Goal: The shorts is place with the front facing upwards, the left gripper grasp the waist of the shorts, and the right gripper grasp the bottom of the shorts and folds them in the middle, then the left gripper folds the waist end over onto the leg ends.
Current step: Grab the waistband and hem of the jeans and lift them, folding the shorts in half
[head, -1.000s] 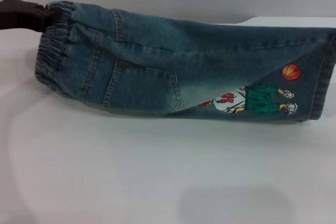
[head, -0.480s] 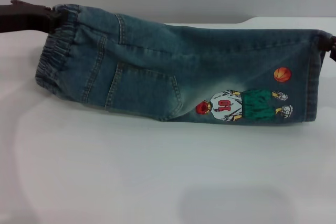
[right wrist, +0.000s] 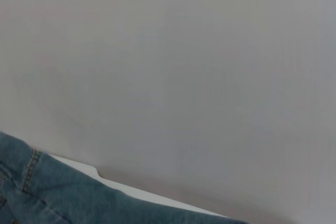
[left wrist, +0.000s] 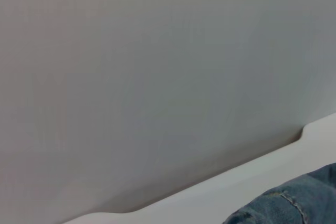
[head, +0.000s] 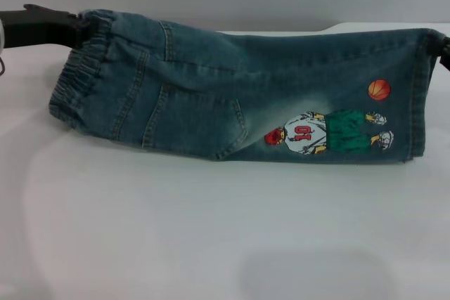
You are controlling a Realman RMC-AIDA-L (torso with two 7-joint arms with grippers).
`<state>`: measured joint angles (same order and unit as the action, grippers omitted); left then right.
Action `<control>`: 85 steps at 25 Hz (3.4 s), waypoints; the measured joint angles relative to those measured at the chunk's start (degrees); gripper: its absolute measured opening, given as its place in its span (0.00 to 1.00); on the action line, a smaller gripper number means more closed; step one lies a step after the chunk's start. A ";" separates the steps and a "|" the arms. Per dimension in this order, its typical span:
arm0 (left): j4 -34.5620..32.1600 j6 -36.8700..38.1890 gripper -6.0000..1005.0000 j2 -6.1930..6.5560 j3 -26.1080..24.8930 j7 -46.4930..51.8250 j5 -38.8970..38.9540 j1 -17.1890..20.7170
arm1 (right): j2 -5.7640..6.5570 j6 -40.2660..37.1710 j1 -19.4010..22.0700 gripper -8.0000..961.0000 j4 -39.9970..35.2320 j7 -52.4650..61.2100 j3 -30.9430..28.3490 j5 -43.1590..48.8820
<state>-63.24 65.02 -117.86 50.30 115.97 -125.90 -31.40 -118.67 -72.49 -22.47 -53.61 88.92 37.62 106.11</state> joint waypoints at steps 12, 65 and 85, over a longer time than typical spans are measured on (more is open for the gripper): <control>2.08 -1.26 0.10 0.00 0.69 0.65 2.18 -0.52 | 0.02 8.14 -1.58 0.11 5.63 0.63 2.74 0.76; 7.43 -9.93 0.70 0.01 6.22 2.48 5.38 0.03 | 0.11 17.97 -4.60 0.49 9.05 0.62 5.18 0.61; 6.23 10.11 0.85 6.67 4.28 3.70 -6.02 -0.89 | -0.15 17.52 -4.25 0.49 9.13 0.34 5.36 -1.64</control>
<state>-57.02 75.13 -111.19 54.57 119.67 -131.91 -32.30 -118.82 -54.97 -26.72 -44.48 89.26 42.98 104.47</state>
